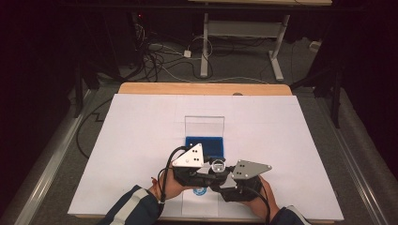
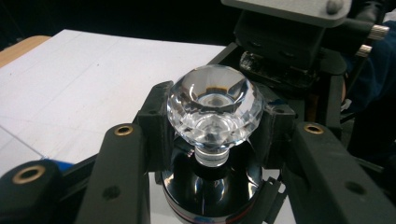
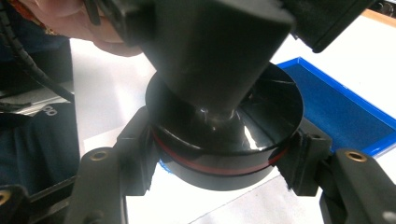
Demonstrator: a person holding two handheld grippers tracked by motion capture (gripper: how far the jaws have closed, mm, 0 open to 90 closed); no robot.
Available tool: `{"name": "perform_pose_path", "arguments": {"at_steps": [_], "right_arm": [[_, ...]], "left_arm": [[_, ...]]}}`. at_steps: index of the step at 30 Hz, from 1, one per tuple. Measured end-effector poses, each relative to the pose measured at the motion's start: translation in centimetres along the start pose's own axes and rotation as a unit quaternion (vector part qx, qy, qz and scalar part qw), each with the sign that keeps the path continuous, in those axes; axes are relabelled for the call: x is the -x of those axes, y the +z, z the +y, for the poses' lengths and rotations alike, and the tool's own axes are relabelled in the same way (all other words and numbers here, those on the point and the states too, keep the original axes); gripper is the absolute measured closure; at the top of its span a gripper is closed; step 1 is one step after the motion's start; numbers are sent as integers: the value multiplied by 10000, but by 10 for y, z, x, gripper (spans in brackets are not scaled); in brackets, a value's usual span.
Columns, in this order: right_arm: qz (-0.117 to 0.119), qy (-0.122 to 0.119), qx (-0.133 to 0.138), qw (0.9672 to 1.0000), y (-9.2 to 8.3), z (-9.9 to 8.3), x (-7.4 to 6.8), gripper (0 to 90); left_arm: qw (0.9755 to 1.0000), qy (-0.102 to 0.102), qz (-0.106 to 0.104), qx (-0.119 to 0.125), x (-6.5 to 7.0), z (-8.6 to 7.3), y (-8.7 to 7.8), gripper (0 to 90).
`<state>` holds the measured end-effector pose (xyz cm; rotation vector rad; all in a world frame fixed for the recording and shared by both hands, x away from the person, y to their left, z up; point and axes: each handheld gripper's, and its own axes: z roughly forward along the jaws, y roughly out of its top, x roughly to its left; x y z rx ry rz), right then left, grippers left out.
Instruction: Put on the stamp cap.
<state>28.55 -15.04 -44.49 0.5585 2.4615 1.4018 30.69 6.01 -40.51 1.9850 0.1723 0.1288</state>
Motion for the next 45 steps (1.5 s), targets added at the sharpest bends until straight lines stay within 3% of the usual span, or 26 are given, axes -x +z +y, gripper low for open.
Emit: {"name": "perform_pose_path", "arguments": {"at_steps": [5,10,15,18,20,28,45], "right_arm": [[38,-38,38,10000,-1,1,-1,387],[90,4,48,9999,-1,0,-2,387],[164,59,65,9998,-2,1,-2,387],[206,141,111,9996,-2,0,-1,387],[138,45,90,9999,-3,1,-2,387],[72,38,-49,10000,0,-2,1,386],[-70,-59,-57,9999,1,-4,3,377]], "left_arm": [[9999,113,-22,29,2,1,0,542],[9999,85,-113,66,1,0,-2,543],[9996,291,-59,4,4,0,-2,543],[9997,247,-50,55,3,0,-2,543],[9997,248,-50,21,3,0,-2,543],[9999,109,-42,-73,-1,-3,0,541],[9999,-9,29,-102,-3,-4,2,539]]}}
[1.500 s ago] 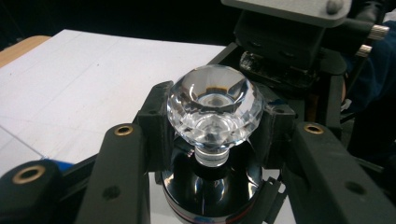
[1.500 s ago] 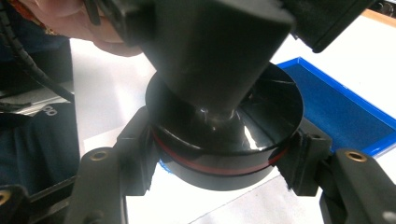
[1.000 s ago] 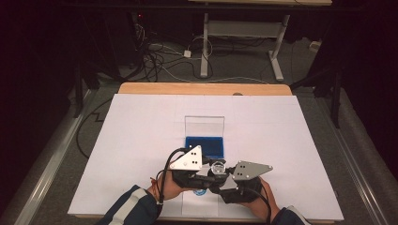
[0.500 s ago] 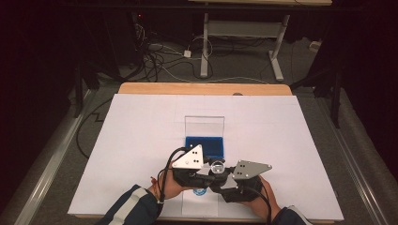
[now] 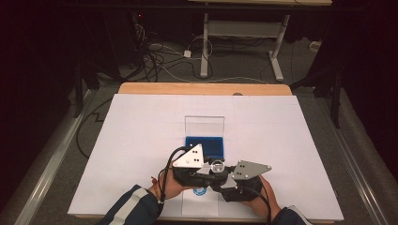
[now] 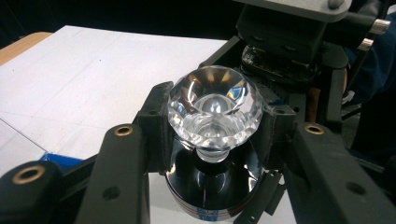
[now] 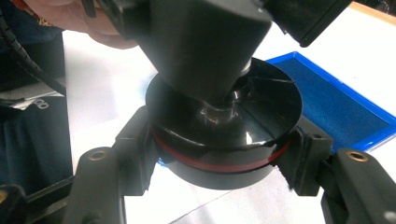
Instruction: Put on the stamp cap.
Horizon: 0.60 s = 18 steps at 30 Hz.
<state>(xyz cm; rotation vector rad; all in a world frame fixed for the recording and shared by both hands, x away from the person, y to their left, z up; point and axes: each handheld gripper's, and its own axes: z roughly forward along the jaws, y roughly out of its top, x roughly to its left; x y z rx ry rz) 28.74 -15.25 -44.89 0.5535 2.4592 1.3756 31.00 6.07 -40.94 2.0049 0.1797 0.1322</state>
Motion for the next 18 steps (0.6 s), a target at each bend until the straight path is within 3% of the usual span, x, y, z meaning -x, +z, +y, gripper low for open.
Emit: {"name": "perform_pose_path", "arguments": {"at_steps": [18], "right_arm": [[-100,-52,-120,9999,4,-1,0,246]], "left_arm": [[10000,-47,42,49,-2,0,-2,539]]}}
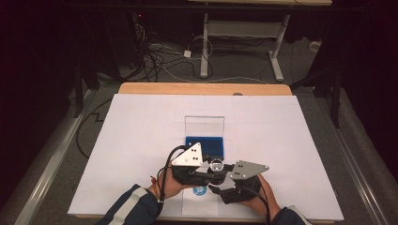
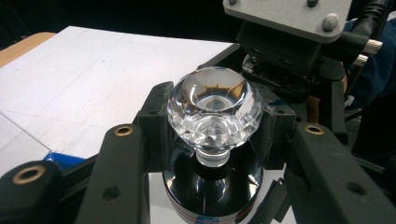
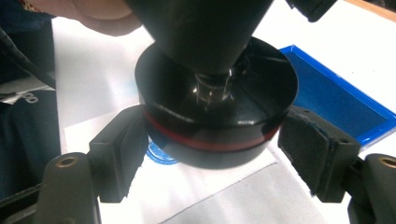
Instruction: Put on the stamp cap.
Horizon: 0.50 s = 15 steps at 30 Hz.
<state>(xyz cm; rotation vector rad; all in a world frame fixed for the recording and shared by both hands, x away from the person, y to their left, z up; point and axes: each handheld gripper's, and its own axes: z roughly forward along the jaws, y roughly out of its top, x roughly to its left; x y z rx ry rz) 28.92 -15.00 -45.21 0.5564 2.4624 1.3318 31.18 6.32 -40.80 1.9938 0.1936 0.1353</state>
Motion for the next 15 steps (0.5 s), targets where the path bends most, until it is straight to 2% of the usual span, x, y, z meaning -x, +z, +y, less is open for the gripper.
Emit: {"name": "perform_pose_path", "arguments": {"at_steps": [9,15], "right_arm": [[-46,-134,-104,9998,-2,-1,-1,233],[-110,-139,-87,9998,-4,-1,2,223]], "left_arm": [[10000,47,42,-6,0,2,-4,540],[9999,25,54,95,-3,2,-8,539]]}}
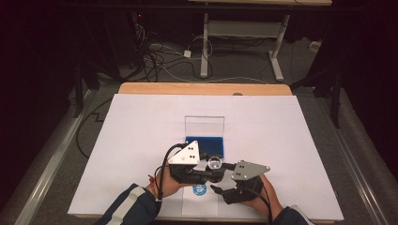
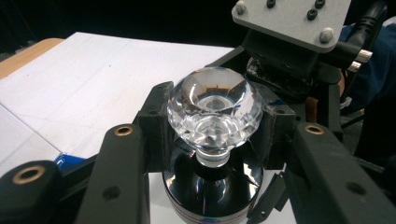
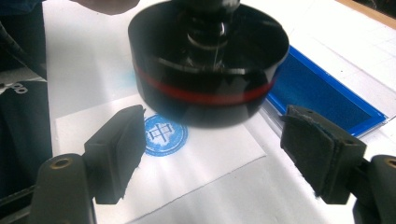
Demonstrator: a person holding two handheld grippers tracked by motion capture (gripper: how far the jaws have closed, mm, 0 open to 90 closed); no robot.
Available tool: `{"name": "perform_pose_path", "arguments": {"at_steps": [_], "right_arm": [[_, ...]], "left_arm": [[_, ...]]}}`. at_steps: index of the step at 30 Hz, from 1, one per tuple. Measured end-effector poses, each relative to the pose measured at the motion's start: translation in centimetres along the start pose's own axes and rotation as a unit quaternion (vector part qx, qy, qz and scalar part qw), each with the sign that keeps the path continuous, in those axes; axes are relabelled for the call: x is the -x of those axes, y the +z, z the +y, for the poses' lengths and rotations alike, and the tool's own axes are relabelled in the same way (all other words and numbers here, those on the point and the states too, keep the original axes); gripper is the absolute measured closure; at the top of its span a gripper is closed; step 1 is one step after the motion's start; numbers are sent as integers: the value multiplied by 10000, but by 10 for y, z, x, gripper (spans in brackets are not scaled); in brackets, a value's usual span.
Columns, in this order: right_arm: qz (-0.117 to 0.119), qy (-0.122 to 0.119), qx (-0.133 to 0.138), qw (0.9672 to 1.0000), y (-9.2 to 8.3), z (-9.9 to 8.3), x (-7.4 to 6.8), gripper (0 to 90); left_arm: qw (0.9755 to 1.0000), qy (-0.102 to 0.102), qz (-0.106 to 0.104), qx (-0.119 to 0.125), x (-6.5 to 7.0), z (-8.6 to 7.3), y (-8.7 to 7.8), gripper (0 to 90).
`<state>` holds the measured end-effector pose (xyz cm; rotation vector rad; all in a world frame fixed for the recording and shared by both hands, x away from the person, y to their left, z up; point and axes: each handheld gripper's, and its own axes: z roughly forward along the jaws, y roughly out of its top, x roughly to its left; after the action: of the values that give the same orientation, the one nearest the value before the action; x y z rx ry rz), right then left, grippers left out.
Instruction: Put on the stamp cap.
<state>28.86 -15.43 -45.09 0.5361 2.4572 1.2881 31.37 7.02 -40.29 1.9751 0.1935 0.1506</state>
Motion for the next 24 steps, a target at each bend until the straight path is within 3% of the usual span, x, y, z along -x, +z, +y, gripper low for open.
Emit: {"name": "perform_pose_path", "arguments": {"at_steps": [10,24], "right_arm": [[-119,-174,-73,9998,-2,-3,2,216],[-389,-267,187,9987,-19,-4,10,190]], "left_arm": [[10000,-11,50,-8,-3,0,-5,539],[9999,-19,122,46,-8,-1,-14,539]]}}
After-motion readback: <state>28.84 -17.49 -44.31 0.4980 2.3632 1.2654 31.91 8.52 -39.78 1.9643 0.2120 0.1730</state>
